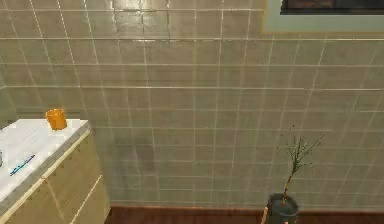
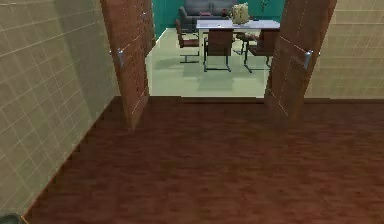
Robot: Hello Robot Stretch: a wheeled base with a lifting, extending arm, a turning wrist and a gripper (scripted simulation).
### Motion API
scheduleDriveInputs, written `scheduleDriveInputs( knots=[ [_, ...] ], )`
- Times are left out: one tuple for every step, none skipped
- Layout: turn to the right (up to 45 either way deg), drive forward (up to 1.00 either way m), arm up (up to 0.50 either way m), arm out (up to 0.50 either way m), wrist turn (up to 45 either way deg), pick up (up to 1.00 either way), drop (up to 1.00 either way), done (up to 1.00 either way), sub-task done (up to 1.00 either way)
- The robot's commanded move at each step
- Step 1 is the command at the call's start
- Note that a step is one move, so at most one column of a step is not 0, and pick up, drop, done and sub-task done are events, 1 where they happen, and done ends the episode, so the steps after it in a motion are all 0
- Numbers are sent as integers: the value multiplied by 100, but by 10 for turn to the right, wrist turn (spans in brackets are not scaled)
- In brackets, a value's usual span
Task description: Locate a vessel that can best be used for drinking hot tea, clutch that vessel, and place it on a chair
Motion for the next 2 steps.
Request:
scheduleDriveInputs(
  knots=[
    [0, 55, 0, 0, 0, 0, 0, 0, 0],
    [-450, 0, 0, 0, 0, 0, 0, 0, 0]
  ],
)
